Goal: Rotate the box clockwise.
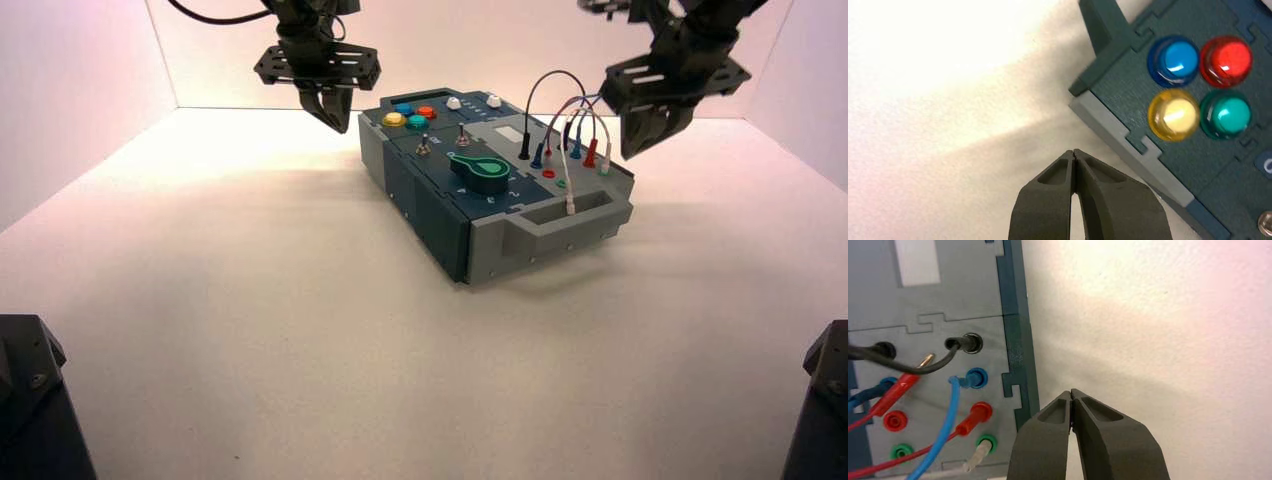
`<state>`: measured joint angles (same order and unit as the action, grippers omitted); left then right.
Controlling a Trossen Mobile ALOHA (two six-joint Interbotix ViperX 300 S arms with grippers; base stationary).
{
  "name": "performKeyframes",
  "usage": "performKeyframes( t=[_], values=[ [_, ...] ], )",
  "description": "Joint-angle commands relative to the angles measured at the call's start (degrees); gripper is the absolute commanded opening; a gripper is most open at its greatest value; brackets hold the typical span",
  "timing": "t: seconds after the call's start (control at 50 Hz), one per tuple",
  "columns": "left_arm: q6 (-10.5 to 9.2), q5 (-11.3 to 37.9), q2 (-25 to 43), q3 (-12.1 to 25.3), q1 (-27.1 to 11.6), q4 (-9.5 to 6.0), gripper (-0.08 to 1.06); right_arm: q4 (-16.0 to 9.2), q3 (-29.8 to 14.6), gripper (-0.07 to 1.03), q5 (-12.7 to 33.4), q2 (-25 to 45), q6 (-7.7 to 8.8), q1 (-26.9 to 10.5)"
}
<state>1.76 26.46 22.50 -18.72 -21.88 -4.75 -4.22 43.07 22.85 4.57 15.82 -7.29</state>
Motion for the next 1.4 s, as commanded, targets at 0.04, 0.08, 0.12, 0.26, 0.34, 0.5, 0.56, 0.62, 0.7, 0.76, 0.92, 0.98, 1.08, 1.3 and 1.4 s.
performKeyframes(
  t=[0.04, 0.08, 0.12, 0.26, 0.34, 0.5, 0.56, 0.62, 0.7, 0.76, 0.92, 0.98, 1.08, 1.3, 1.4],
  values=[
    [-0.09, -0.9, -0.7, 0.9, -1.5, -0.09, -0.03, -0.2, -1.4, -0.02, 0.7, -0.4, -0.18, -1.3],
    [-0.18, -1.2, -0.4, 1.1, -1.7, -0.09, -0.03, -0.2, -1.3, -0.02, 1.3, -0.5, 0.09, -1.9],
    [-0.09, -1.5, -0.1, 1.4, -1.8, -0.09, -0.03, -0.2, -1.2, -0.02, 1.8, -0.6, 0.35, -2.5],
    [-0.09, -1.8, 1.6, 3.9, -1.8, -0.09, -0.03, -0.2, -1.1, -0.02, 3.5, -0.5, 0.62, -4.6],
    [-0.18, -1.8, 2.4, 4.9, -1.8, -0.09, -0.03, -0.2, -1.0, -0.02, 3.8, -0.4, 1.05, -5.4],
    [0.00, -1.9, 3.5, 6.8, -1.8, -0.09, -0.03, -0.2, 0.1, -0.02, 4.0, -0.5, 1.67, -7.0],
    [0.18, -1.9, 3.8, 7.4, -1.8, -0.09, -0.03, -0.2, 0.3, -0.02, 4.5, -0.6, 1.76, -7.8],
    [0.18, -1.9, 4.0, 8.0, -1.8, -0.09, -0.03, -0.2, 0.5, -0.02, 5.3, -0.8, 1.76, -8.7],
    [0.26, -1.9, 4.5, 8.8, -1.8, -0.09, -0.03, -0.3, 0.8, -0.02, 6.3, -1.0, 1.76, -9.3],
    [0.26, -1.8, 4.8, 9.4, -1.8, -0.09, -0.03, -0.2, 1.1, -0.02, 6.8, -1.1, 1.76, -9.8],
    [0.26, -1.8, 5.6, 10.4, -1.8, -0.09, -0.03, -0.4, 1.9, -0.02, 6.8, -1.8, 1.76, -11.2],
    [0.26, -1.8, 5.6, 10.2, -2.0, -0.09, -0.03, -1.1, 2.3, -0.02, 6.9, -2.4, 1.76, -11.7],
    [0.26, -1.8, 5.6, 10.2, -2.6, -0.09, -0.03, -1.8, 2.7, -0.02, 6.9, -3.3, 1.76, -12.3],
    [0.26, -1.1, 4.6, 9.8, -3.5, 0.00, -0.03, -2.5, 3.3, -0.02, 7.0, -5.9, 1.49, -12.9],
    [0.26, -0.6, 3.3, 9.1, -3.5, 0.18, -0.03, -2.5, 3.5, -0.02, 7.6, -7.6, 0.97, -12.9]
  ],
)
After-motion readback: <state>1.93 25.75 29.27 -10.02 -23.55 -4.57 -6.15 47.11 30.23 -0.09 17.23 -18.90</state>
